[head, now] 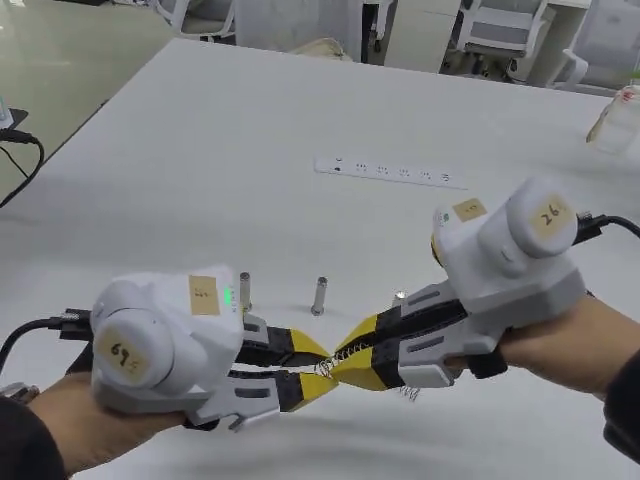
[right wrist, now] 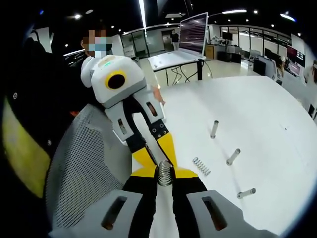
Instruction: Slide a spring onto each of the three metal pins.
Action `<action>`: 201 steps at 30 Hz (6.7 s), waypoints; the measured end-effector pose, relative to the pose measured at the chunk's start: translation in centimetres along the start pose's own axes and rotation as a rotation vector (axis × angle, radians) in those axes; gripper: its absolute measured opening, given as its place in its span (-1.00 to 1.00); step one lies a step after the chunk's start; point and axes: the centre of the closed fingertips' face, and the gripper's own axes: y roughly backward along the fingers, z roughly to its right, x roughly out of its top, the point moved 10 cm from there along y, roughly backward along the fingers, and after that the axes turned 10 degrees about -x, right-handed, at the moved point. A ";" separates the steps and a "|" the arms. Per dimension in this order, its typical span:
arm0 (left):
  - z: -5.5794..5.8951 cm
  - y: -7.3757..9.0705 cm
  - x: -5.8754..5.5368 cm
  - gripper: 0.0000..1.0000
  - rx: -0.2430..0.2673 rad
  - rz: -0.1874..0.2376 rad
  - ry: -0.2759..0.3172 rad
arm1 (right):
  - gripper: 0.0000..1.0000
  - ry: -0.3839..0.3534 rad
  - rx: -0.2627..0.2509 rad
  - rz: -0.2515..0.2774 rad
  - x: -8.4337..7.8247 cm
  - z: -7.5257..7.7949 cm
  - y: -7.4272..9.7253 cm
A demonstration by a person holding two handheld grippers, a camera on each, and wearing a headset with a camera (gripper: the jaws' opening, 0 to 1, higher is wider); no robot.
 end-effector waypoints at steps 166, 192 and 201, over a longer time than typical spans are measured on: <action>0.3 7.6 -7.2 0.21 0.303 0.044 0.281 | -0.84 0.192 -0.091 -0.573 -1.9 13.8 -3.2; 0.4 7.6 -7.2 0.17 0.300 0.042 0.284 | -0.83 0.195 -0.096 -0.583 -4.0 13.6 -5.1; 0.4 7.6 -7.2 0.15 0.297 0.042 0.285 | -0.77 0.198 -0.090 -0.577 -4.2 13.5 -5.5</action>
